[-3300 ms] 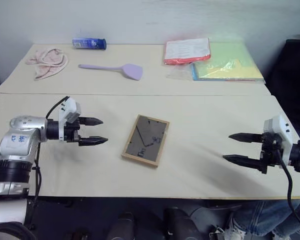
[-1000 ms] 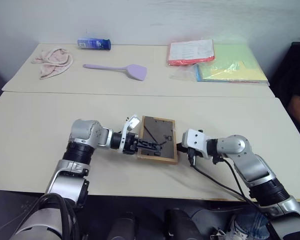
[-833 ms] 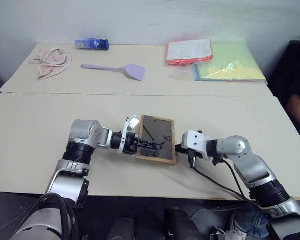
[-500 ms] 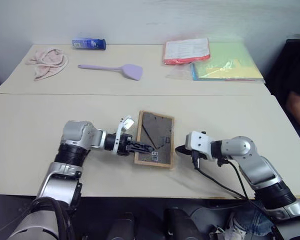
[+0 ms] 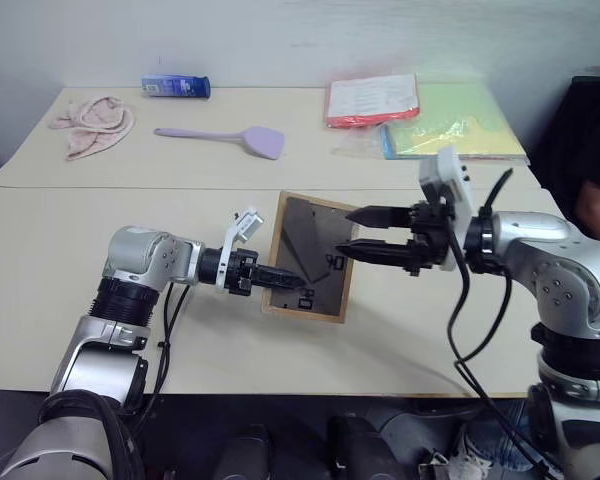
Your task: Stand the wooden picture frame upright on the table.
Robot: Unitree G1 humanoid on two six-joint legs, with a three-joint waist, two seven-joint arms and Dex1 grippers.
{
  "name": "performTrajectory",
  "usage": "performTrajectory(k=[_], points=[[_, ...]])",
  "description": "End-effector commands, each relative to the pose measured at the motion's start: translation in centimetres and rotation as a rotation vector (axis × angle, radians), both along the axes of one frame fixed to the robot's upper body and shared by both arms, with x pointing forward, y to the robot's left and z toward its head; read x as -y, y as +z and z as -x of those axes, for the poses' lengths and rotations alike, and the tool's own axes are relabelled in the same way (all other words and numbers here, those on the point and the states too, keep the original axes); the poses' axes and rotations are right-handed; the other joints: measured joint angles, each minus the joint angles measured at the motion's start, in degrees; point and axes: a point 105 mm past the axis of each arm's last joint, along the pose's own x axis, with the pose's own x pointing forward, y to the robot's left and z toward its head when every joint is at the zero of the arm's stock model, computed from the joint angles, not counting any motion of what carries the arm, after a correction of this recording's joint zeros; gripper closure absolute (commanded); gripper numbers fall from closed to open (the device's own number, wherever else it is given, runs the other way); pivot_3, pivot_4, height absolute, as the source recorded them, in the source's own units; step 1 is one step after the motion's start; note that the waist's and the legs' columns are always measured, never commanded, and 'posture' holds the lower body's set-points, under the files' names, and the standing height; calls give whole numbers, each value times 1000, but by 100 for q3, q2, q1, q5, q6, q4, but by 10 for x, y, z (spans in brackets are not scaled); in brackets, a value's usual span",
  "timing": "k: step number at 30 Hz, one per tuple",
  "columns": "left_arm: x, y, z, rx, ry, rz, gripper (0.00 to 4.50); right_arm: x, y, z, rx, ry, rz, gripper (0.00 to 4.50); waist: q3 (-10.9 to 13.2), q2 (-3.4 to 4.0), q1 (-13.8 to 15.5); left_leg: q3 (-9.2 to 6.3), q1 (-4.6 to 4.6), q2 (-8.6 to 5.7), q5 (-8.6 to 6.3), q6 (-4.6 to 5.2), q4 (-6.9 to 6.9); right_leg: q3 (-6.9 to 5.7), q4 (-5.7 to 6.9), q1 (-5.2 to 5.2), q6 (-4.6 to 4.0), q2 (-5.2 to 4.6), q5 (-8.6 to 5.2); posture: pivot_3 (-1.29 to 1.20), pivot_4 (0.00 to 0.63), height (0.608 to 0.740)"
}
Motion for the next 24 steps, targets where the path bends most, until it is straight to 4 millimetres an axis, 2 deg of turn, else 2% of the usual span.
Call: performTrajectory(k=[1,5,9,11,16,18,21,23,24], points=[[6,30,7,80,-84,95,3240,-10,-4,-7,-14,-6,20,0,0,0,-2,0,-13,-1,0,1,2,0,7,-14,0,0,0,0,150,740],[6,40,13,101,-125,117,3240,-18,-7,-8,14,15,55,0,0,0,-6,5,-76,-5,4,0,11,3,38,-87,0,-2,0,0,150,740],[6,29,3,117,-78,52,3240,-26,11,40,25,299,4,0,0,0,-1,3,-87,-5,5,0,11,0,33,-93,0,-1,0,0,150,740],[5,26,1,112,-70,48,3240,-20,12,50,28,335,14,0,0,0,9,1,-88,-5,5,0,11,-2,32,-92,0,-1,0,0,150,740],[-1,22,-7,117,-38,23,3240,2,7,40,43,228,59,0,1,-1,2,1,-85,-7,6,5,15,-1,26,-85,2,-3,1,0,150,740],[-4,23,-11,114,-23,22,3240,10,2,31,119,149,123,0,1,-1,-15,1,-85,-6,6,4,14,0,28,-88,2,-1,1,0,150,740],[-6,29,-11,109,-28,42,3240,36,-13,7,369,-10,364,0,2,-2,-5,5,-86,-6,6,4,13,1,29,-91,2,1,1,0,150,740],[-7,32,-10,110,-32,49,3240,53,-20,4,498,-18,487,0,2,-3,9,8,-87,-9,6,5,13,2,28,-91,2,1,1,0,150,740],[-8,34,-9,110,-34,50,3240,61,-21,-1,632,-28,554,0,3,-4,16,9,-87,-9,6,5,13,2,29,-90,2,3,1,0,150,740]])
